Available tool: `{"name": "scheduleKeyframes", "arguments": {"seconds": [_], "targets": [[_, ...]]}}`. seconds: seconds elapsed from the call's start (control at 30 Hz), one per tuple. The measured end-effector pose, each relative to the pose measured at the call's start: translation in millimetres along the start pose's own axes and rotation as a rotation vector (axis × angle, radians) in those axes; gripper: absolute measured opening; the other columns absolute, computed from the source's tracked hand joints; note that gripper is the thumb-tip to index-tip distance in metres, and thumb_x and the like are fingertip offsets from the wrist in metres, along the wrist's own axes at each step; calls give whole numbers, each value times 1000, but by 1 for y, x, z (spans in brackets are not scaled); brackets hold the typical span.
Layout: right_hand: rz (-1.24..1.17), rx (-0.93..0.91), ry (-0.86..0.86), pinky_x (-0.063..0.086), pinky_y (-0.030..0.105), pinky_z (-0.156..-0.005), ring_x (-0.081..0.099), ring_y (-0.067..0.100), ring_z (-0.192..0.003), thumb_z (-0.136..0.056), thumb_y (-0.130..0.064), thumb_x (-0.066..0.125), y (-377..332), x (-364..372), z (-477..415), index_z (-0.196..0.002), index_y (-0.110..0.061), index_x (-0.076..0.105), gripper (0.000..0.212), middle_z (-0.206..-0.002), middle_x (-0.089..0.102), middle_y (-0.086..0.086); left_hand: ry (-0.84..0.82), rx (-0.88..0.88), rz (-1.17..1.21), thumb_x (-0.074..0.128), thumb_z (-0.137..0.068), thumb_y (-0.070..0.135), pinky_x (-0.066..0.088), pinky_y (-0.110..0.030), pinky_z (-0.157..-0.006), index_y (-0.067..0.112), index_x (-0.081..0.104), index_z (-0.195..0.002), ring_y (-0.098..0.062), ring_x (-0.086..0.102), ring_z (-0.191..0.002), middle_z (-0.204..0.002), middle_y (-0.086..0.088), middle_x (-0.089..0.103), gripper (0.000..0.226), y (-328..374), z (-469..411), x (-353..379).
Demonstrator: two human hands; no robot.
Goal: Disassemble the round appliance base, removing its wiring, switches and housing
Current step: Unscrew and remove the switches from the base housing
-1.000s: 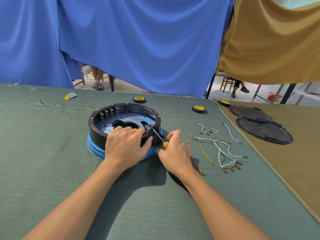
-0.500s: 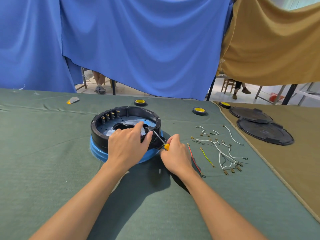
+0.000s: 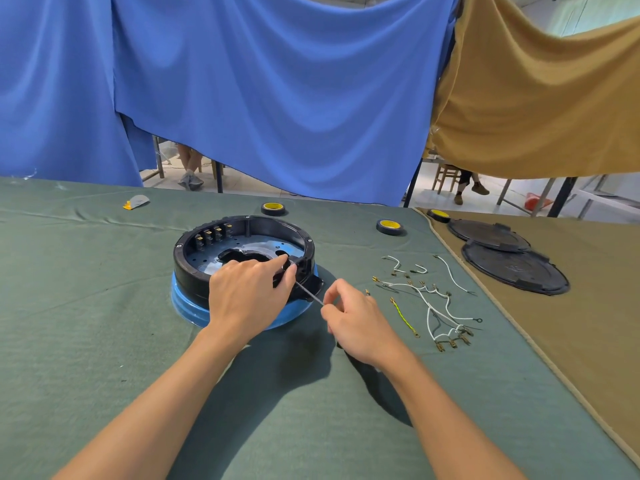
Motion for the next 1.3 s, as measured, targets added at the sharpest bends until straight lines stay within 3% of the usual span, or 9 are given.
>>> {"name": "scheduleKeyframes", "arguments": {"seconds": [0.2,0.33,0.57,0.77,0.93,1.03,1.1,1.17,1.3], "targets": [[0,-14,149,34,36,-66,48,26,-80,-92,-26,43,-10,18,4,-83,-25,39,10,-77,52,-3,14,81,34,66,-88,37,16,-20,-48,20,78,-91,-18,50,-36,-42,5,55,21,3,1,0],[65,-13,204,32,36,-63,44,26,-76,-100,-37,38,-10,20,4,-86,-25,38,19,-83,56,0,-15,79,8,48,-95,48,27,-26,-52,20,74,-89,-21,56,-46,-51,4,60,38,-1,3,6],[-18,13,89,42,40,-76,54,29,-89,-100,-36,37,-5,19,-11,-77,-24,46,28,-90,63,6,-46,112,26,63,-90,42,35,-28,-52,11,74,-80,-27,56,-43,-47,-2,59,34,2,5,5],[-304,84,-101,27,27,-49,34,12,-48,-100,-30,43,7,26,-19,-65,-21,46,36,-48,43,-11,-57,147,9,65,-89,41,39,-29,-51,12,65,-62,-27,53,-42,-46,-2,57,39,4,7,9],[-532,178,-273,17,17,-34,22,7,-38,-101,-27,40,8,34,-19,-70,-19,44,32,-46,33,-8,-72,207,-25,70,-82,41,42,-29,-50,13,65,-65,-25,54,-43,-49,2,58,33,6,10,10],[-370,111,-61,32,25,-45,40,10,-43,-92,-23,51,10,22,-16,-75,-18,52,17,-48,49,-6,-65,226,-54,70,-79,43,41,-29,-51,15,64,-65,-21,55,-45,-50,6,57,32,8,11,9],[-256,57,89,38,31,-59,54,19,-61,-86,-18,51,9,15,-8,-91,-20,48,6,-62,60,-1,-51,218,-48,70,-79,43,40,-28,-51,15,64,-65,-21,55,-45,-50,6,57,32,7,11,9],[-109,-16,147,34,36,-64,56,32,-80,-85,-18,48,1,17,-1,-102,-25,35,23,-81,62,7,-47,222,-26,71,-79,42,41,-28,-52,15,67,-69,-21,57,-46,-52,6,60,30,7,11,9],[295,-246,225,29,38,-63,60,42,-85,-85,-20,47,-25,26,12,-116,-24,15,45,-107,64,15,-37,220,-11,73,-78,38,41,-27,-51,13,70,-72,-22,57,-45,-55,5,63,26,7,11,6]]}}
Point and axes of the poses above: each hand's wrist, its own z-axis away from the middle knuckle, its own x-axis out of the palm, y = z × x, the point moved 9 cm from there along -z, towards the middle knuckle
